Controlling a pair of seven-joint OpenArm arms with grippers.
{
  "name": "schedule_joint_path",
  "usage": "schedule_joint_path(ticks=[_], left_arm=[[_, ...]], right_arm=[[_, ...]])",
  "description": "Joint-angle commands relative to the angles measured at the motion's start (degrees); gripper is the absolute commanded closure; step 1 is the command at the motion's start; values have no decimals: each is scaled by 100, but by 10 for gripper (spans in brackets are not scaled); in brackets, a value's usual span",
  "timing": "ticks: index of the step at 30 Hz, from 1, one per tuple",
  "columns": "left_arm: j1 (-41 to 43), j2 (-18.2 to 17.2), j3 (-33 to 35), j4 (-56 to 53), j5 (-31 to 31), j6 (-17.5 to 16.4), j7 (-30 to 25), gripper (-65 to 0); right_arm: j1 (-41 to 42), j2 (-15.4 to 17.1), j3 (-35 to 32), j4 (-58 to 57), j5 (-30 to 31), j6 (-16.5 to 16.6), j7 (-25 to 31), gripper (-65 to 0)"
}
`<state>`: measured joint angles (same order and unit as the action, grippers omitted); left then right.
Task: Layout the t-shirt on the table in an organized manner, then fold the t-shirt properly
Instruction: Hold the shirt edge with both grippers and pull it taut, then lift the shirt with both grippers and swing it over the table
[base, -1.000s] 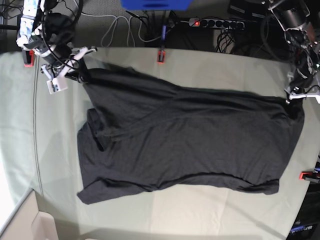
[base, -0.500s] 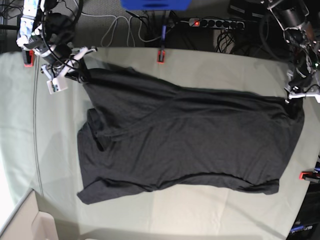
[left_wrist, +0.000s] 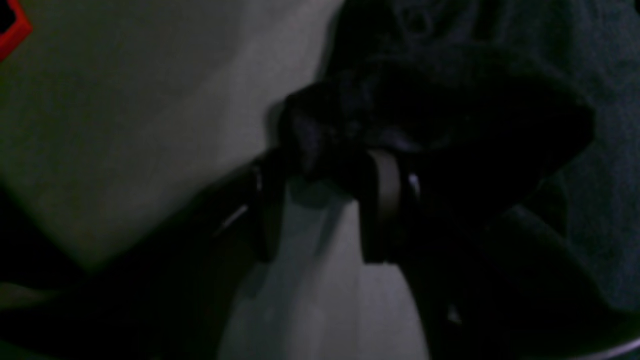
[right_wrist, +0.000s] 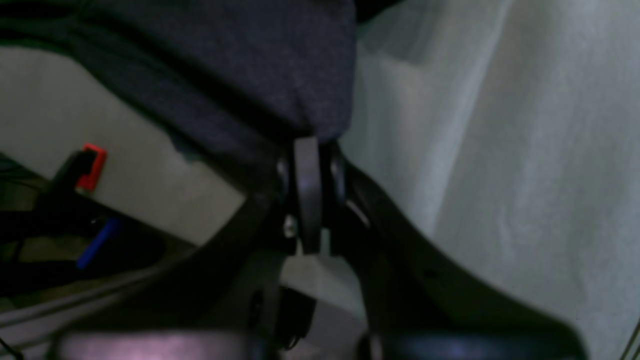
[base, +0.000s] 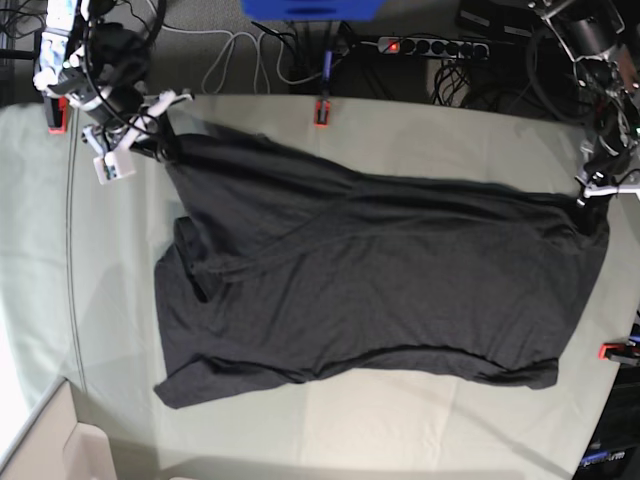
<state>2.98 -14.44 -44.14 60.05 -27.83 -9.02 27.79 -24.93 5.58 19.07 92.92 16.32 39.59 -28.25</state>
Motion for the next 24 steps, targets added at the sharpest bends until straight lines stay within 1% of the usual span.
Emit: schedule_joint_path(ticks=[1,5,11,14,18,20,24], left_arm=[[-57,-117,-21,100,-25,-17,-111,-171],[-145,-117,-21,100,-17,-17,-111,0],[-101,-205,-39,267,-69,-17,-93,0],[242,-143,-320,953,-78,-17,-58,0],[647,121,-601,2096,-78,-17,-49,0],[796,147,-680,2492,-78,-17,-49,0],[1077,173,-795,2966,-78,-17,-49,0]], right_arm=[[-8,44,23,75,78,41,131,0],[-17,53,23,75,78,41,131,0],[-26,44,401,75,78,41,131,0],[-79,35,682,119,78,41,131,0],[-184,0,1095,365,87,41,139,0],[-246,-141,1306,532,87,41,122,0],[-448,-317,1763,945,87,41,131,0]])
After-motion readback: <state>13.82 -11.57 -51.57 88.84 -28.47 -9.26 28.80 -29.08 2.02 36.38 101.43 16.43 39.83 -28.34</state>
